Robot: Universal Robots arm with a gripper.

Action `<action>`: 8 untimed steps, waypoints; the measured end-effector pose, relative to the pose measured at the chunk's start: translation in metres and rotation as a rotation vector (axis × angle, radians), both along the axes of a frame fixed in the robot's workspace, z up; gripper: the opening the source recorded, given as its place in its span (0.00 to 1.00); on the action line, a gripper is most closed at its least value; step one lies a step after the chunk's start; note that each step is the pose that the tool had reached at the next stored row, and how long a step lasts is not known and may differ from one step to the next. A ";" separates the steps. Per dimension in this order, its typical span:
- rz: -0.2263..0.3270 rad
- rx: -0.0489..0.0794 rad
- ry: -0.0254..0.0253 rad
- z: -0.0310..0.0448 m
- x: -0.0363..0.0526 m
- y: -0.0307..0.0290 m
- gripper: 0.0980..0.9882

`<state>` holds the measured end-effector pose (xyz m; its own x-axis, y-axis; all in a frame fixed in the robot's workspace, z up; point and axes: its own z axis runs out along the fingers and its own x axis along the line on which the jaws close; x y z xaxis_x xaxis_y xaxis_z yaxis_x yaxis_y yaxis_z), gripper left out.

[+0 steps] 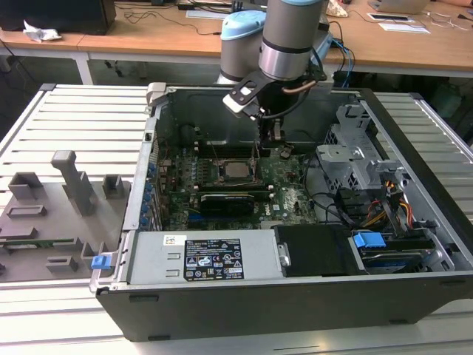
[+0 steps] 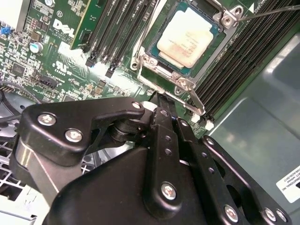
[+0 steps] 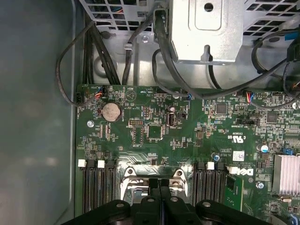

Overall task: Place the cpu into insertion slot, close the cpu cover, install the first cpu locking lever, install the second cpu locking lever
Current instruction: 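Close the cpu cover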

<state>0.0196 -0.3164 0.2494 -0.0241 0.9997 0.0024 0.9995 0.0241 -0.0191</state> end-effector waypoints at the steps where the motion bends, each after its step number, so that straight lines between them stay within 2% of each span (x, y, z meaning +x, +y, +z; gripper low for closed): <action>1: 0.000 0.000 0.0000 0.0000 -0.0008 0.0000 0.01; 8: 0.002 0.000 0.0000 -0.0008 -0.0079 0.0001 0.01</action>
<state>0.0118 -0.3164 0.2486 -0.0256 0.9997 0.0024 0.9995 0.0257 -0.0191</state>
